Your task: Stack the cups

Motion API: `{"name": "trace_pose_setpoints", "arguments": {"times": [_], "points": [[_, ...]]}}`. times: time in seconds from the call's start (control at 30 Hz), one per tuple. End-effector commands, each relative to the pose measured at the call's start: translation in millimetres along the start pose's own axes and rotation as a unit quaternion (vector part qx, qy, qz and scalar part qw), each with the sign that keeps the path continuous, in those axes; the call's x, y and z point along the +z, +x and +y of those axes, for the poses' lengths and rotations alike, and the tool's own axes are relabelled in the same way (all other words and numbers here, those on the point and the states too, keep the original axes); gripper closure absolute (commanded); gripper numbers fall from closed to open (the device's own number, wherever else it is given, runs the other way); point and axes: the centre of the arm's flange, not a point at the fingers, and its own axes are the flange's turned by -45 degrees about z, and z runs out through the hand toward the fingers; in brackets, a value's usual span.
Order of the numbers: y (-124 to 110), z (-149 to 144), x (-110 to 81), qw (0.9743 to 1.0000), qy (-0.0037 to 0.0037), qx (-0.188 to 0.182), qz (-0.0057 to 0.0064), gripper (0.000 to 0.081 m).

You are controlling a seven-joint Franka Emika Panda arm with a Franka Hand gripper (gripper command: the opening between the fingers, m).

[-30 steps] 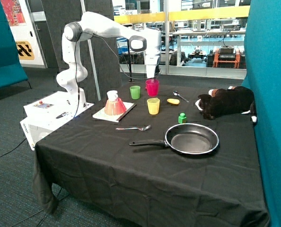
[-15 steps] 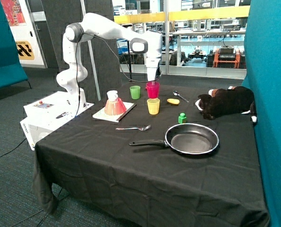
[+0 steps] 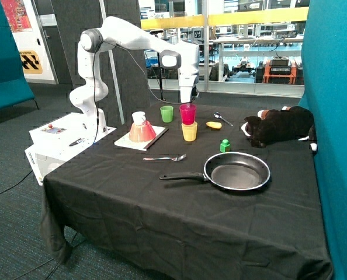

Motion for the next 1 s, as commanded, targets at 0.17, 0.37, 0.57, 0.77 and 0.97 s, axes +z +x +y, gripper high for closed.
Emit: {"name": "trace_pose_setpoints", "arguments": {"times": [0.17, 0.37, 0.57, 0.77, 0.97], "points": [[-5.7, 1.6, 17.2, 1.0, 0.00112, -0.003, 0.0041, 0.0808], [-5.5, -1.0, 20.8, 1.0, 0.00111, -0.006, 0.0041, 0.0808], [-5.4, -5.6, 24.2, 0.9999, 0.00109, -0.011, 0.0042, 0.0808], [-3.2, -7.2, 27.1, 0.9999, 0.00109, -0.01, 0.0041, 0.0808], [-1.9, -3.1, 32.0, 1.0, 0.00113, -0.001, 0.0041, 0.0804]]}}
